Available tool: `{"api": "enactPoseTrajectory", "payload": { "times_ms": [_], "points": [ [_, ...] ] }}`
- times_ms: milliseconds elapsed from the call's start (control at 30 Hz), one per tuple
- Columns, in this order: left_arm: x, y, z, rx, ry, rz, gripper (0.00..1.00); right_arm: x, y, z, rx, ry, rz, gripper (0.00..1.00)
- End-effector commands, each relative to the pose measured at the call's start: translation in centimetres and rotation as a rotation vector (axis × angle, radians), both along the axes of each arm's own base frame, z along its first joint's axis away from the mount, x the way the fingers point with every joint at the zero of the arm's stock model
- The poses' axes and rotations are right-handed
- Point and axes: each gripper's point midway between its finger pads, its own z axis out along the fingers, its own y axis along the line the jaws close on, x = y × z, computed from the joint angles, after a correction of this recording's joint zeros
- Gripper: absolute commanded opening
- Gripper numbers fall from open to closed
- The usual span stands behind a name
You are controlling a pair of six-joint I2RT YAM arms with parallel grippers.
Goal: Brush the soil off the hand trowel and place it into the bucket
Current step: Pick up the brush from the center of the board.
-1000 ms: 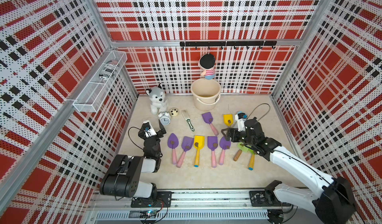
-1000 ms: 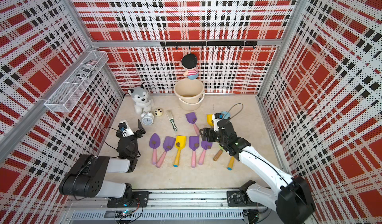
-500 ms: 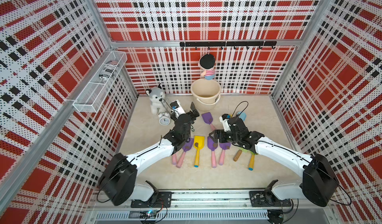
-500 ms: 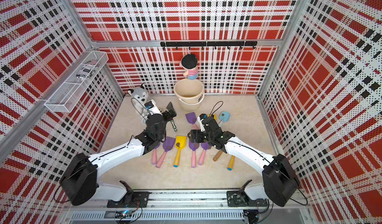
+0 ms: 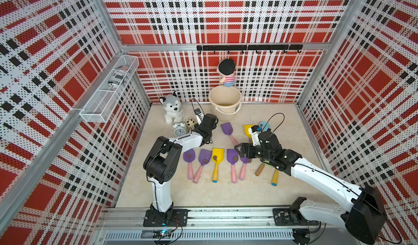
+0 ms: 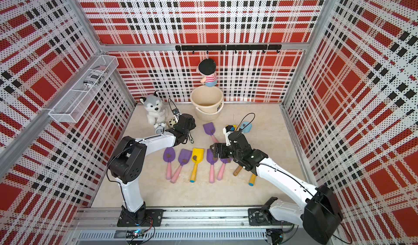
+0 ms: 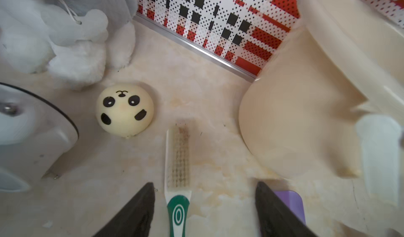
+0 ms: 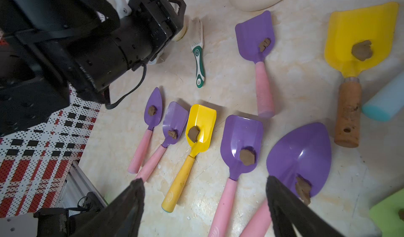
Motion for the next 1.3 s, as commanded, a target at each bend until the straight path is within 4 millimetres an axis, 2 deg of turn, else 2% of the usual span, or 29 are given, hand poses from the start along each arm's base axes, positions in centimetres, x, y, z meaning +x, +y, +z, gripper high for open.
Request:
{"api": "enactPoseTrajectory", "payload": {
  "times_ms": [0, 367, 600, 800, 967, 1133, 1267],
  "points": [
    [0.7, -0.1, -1.2, -0.007, 0.048, -0.015, 0.72, -0.2, -0.2, 0.3, 0.001, -0.008, -0.008, 0.89],
    [2.9, 1.1, -6.4, 0.119, 0.191, -0.007, 0.70, -0.7, -0.7, 0.7, 0.013, -0.022, -0.008, 0.89],
    [3.7, 1.1, -8.4, 0.189, 0.264, -0.048, 0.66, -1.3, -1.1, 1.0, 0.024, -0.036, -0.008, 0.89],
    [3.4, 1.2, -10.1, 0.237, 0.334, -0.069, 0.64, -1.7, -1.5, 1.4, 0.037, -0.052, -0.009, 0.89],
    [3.5, 1.2, -10.4, 0.271, 0.379, -0.078, 0.52, -2.4, -2.0, 0.9, 0.038, -0.053, -0.009, 0.89],
    [3.8, 1.1, -9.6, 0.275, 0.382, -0.081, 0.44, -3.0, -2.5, 0.3, 0.036, -0.051, -0.008, 0.89],
    [4.1, 1.2, -8.3, 0.246, 0.362, -0.078, 0.35, -2.7, -2.3, 1.0, 0.044, -0.061, -0.009, 0.89]
  ]
}}
